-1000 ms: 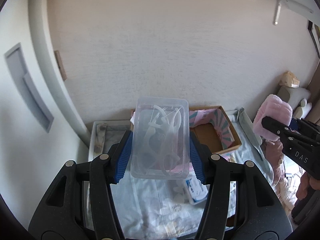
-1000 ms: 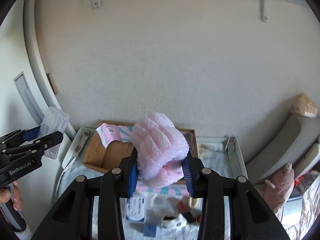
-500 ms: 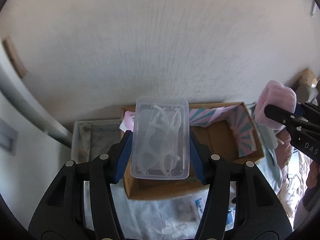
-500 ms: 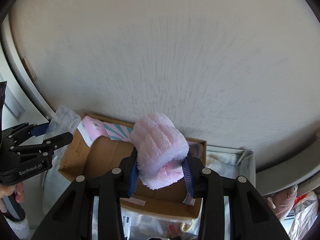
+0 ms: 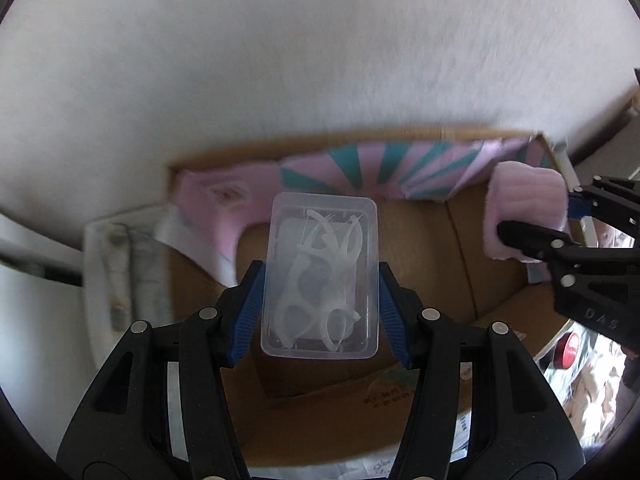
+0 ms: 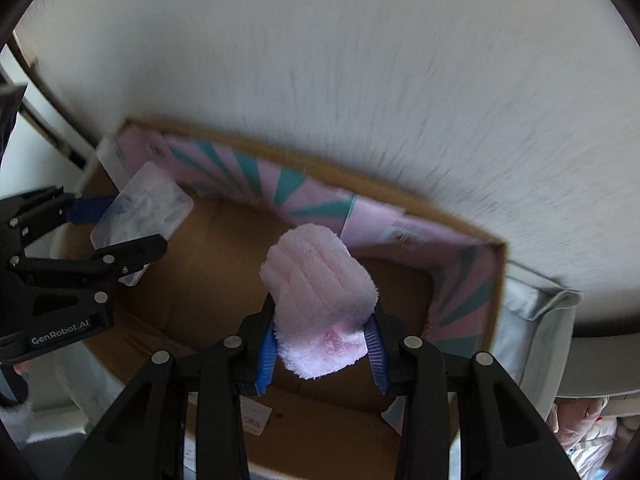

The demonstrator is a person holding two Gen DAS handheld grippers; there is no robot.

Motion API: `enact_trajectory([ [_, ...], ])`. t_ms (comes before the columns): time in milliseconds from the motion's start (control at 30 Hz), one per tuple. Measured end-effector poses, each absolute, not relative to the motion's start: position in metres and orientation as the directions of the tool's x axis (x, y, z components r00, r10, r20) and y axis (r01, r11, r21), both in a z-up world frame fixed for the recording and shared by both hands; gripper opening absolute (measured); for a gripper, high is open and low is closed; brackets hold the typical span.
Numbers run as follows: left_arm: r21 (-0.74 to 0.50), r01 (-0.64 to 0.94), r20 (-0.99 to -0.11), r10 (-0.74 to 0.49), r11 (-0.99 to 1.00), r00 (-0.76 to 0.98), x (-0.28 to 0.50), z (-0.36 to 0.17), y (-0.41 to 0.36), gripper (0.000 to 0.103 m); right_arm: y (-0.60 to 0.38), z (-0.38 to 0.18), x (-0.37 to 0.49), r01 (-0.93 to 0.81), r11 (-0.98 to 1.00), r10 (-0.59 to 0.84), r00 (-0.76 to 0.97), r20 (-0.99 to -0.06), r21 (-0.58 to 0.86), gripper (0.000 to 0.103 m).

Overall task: Organize objects
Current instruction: 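Lift the pink hair tie and clear case and carry both over the box, then open both tools to drop the hair tie and clear case into the box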

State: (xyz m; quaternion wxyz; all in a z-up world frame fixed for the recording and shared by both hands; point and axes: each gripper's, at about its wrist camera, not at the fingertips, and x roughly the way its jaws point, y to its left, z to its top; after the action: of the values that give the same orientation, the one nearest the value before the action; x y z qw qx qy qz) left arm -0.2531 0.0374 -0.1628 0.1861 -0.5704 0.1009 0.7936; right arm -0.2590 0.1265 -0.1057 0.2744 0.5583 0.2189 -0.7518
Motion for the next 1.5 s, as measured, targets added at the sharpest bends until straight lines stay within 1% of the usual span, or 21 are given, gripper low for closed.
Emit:
enact_trajectory([
  [133, -0.028, -0.454, -0.963, 0.146, -0.891, -0.227, -0.256, -0.19, 0.046, 0.051, 0.127, -0.124, -0.258, 0.665, -0.747, -0.149, -0.188, -0.971, -0.014, 0.036],
  [300, -0.02, -0.473, -0.966, 0.14, -0.881, -0.219, -0.258, -0.195, 0.051, 0.051, 0.129, -0.125, -0.258, 0.668, -0.744, -0.17, -0.163, -0.972, 0.018, 0.036],
  [333, -0.017, -0.477, -0.963, 0.142, -0.879, -0.227, -0.259, -0.193, 0.052, 0.051, 0.129, -0.122, -0.258, 0.675, -0.737, -0.184, -0.157, -0.97, 0.031, 0.038],
  [367, -0.013, -0.485, -0.961, 0.146, -0.874, -0.237, -0.259, -0.191, 0.053, 0.051, 0.128, -0.12, -0.258, 0.681, -0.731, -0.19, -0.155, -0.969, 0.034, 0.045],
  [400, 0.012, -0.501, -0.957, 0.136, -0.865, -0.258, -0.26, -0.187, 0.055, 0.052, 0.128, -0.119, -0.257, 0.692, -0.721, -0.193, -0.15, -0.97, 0.037, 0.058],
  [433, 0.032, -0.509, -0.956, 0.123, -0.86, -0.268, -0.261, -0.185, 0.057, 0.055, 0.128, -0.118, -0.257, 0.698, -0.715, -0.19, -0.144, -0.971, 0.037, 0.067],
  [467, 0.056, -0.522, -0.955, 0.107, -0.851, -0.277, -0.262, -0.184, 0.058, 0.071, 0.129, -0.116, -0.256, 0.703, -0.71, -0.188, -0.136, -0.973, 0.039, 0.084],
  [500, 0.072, -0.536, -0.955, 0.097, -0.841, -0.28, -0.264, -0.183, 0.059, 0.087, 0.131, -0.116, -0.255, 0.704, -0.709, -0.194, -0.13, -0.972, 0.048, 0.096],
  [533, 0.072, -0.544, -0.955, 0.099, -0.836, -0.279, -0.265, -0.182, 0.059, 0.102, 0.133, -0.115, -0.255, 0.705, -0.706, -0.21, -0.115, -0.971, 0.069, 0.101],
  [600, 0.047, -0.547, -0.953, 0.128, -0.836, -0.276, -0.269, -0.18, 0.055, 0.103, 0.138, -0.113, -0.253, 0.705, -0.701, -0.244, -0.095, -0.965, 0.108, 0.103],
  [667, 0.035, -0.537, -0.954, 0.131, -0.843, -0.268, -0.272, -0.181, 0.052, 0.103, 0.142, -0.11, -0.25, 0.711, -0.696, -0.265, -0.125, -0.956, 0.1, 0.103],
  [867, 0.021, -0.525, -0.954, 0.14, -0.851, -0.265, -0.276, -0.185, 0.047, 0.103, 0.154, -0.106, -0.248, 0.724, -0.683, -0.271, -0.134, -0.953, 0.093, 0.103],
  [1033, 0.016, -0.522, -0.952, 0.147, -0.853, -0.268, -0.274, -0.187, 0.044, 0.103, 0.145, -0.106, -0.252, 0.71, -0.698, -0.282, -0.158, -0.946, 0.089, 0.103],
  [1133, 0.009, -0.518, -0.949, 0.156, -0.856, -0.275, -0.271, -0.184, 0.04, 0.103, 0.145, -0.096, -0.251, 0.703, -0.707, -0.278, -0.177, -0.944, 0.076, 0.103],
  [1200, -0.006, -0.513, -0.942, 0.177, -0.858, -0.285, -0.266, -0.175, 0.038, 0.103, 0.148, -0.082, -0.249, 0.689, -0.722, -0.284, -0.205, -0.937, 0.068, 0.103],
  [1333, -0.038, -0.488, -0.917, 0.225, -0.872, -0.33, -0.238, -0.149, 0.031, 0.103, 0.154, -0.044, -0.238, 0.652, -0.758, -0.279, -0.337, -0.899, -0.009, 0.103],
  [1367, -0.041, -0.478, -0.908, 0.233, -0.877, -0.349, -0.232, -0.136, 0.044, 0.103, 0.157, -0.032, -0.234, 0.646, -0.763, -0.282, -0.366, -0.887, -0.023, 0.103],
  [1433, -0.041, -0.461, -0.886, 0.245, -0.887, -0.393, -0.221, -0.108, 0.045, 0.103, 0.161, -0.011, -0.224, 0.624, -0.781, -0.291, -0.417, -0.861, -0.038, 0.103],
  [1500, -0.018, -0.447, -0.851, 0.248, -0.894, -0.462, -0.205, -0.084, 0.045, 0.103, 0.166, 0.006, -0.213, 0.607, -0.794, -0.313, -0.438, -0.843, -0.02, 0.103],
])
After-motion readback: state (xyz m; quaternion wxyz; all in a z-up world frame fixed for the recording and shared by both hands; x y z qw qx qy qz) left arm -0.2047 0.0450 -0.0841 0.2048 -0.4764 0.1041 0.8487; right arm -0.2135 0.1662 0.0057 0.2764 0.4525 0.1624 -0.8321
